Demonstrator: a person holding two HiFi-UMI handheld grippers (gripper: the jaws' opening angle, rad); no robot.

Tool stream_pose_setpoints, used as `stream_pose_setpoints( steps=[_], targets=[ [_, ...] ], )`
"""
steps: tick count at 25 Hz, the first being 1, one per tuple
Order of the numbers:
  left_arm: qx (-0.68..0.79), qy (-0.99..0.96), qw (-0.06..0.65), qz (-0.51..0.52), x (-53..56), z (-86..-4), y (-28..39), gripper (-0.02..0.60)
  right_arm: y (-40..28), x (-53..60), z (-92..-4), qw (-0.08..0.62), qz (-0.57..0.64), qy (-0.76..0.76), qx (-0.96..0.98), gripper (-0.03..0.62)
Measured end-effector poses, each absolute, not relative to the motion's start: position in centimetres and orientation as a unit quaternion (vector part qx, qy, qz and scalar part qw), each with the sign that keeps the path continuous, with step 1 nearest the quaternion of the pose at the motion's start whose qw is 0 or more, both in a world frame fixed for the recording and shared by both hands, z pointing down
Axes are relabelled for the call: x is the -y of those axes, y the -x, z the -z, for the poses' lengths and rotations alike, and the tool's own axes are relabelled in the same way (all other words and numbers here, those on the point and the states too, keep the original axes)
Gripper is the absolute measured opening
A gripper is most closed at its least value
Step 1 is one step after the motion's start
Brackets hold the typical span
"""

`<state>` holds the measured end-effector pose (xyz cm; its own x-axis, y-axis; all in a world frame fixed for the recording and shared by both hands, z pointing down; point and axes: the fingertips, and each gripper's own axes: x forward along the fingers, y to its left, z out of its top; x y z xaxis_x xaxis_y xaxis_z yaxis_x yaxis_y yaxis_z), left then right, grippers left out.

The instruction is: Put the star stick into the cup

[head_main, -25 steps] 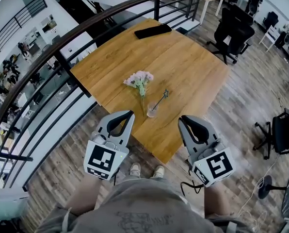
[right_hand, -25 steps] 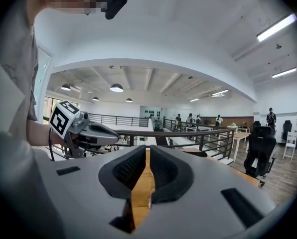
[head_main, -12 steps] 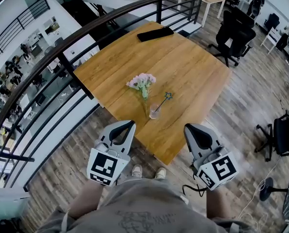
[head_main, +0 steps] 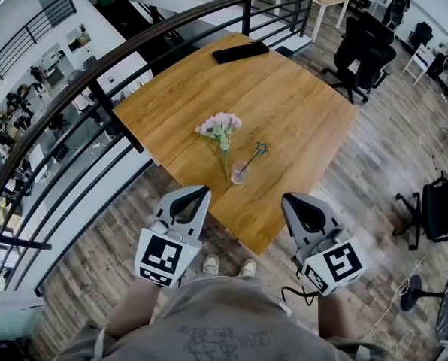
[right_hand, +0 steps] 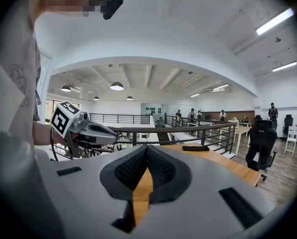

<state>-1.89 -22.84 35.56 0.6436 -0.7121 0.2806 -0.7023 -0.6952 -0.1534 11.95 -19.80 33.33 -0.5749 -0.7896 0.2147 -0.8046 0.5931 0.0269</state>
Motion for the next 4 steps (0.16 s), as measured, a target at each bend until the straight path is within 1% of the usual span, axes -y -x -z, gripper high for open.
stream_pose_setpoints(
  steps=[4],
  targets=[
    [-0.39,0.906,0.015,0.162,22.73,-35.67,2.03,0.015,-11.93,19.68,-33.42,0.107,-0.032,-0.451,0.885,0.031]
  ],
)
